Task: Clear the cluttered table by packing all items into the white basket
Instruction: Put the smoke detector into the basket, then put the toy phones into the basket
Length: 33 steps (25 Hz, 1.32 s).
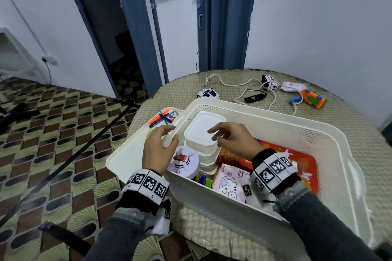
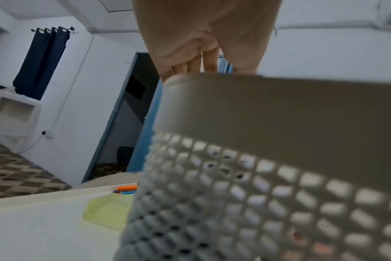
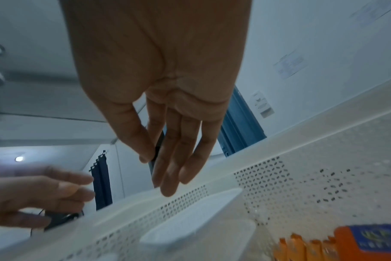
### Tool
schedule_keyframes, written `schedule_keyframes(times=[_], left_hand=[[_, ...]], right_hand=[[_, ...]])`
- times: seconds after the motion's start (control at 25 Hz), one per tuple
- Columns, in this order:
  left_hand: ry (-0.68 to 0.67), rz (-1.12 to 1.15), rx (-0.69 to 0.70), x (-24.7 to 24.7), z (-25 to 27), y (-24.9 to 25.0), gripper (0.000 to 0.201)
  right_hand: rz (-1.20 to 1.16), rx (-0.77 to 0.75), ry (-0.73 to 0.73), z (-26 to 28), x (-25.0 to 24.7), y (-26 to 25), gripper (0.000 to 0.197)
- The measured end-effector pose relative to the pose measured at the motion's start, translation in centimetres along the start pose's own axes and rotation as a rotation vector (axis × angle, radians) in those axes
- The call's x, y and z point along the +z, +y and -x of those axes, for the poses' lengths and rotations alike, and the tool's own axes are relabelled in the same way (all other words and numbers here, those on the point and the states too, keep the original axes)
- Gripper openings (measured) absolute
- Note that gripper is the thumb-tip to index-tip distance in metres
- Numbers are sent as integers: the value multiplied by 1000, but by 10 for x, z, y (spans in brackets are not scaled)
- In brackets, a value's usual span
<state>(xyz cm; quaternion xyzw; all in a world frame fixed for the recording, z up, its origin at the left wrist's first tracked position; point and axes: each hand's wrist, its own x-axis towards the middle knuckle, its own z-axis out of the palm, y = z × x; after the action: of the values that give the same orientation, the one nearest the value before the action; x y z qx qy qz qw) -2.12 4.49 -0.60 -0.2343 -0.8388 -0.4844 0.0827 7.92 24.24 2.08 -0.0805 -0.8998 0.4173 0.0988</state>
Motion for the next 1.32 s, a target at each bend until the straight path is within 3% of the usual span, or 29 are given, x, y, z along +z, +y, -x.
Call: schedule_keyframes(times=[0.24,0.44,0.64,1.0,1.32], left_hand=[[-104,181,104,6,5,57,19],[-184,314,208,31,18,101,19],[-340,381,209,60,42,133,20],[-595,461,332,114,67,198,22],[-813,595,413,212,122,292,19]], right_hand=[[49,-11,154,29,-49,-30,27],[88,66,275,78,-95,-34,24],[89,161,337,122,-115,-26,22],[-18,351,612,197,-157,28,22],[-66,473,769,275,-206,106,26]])
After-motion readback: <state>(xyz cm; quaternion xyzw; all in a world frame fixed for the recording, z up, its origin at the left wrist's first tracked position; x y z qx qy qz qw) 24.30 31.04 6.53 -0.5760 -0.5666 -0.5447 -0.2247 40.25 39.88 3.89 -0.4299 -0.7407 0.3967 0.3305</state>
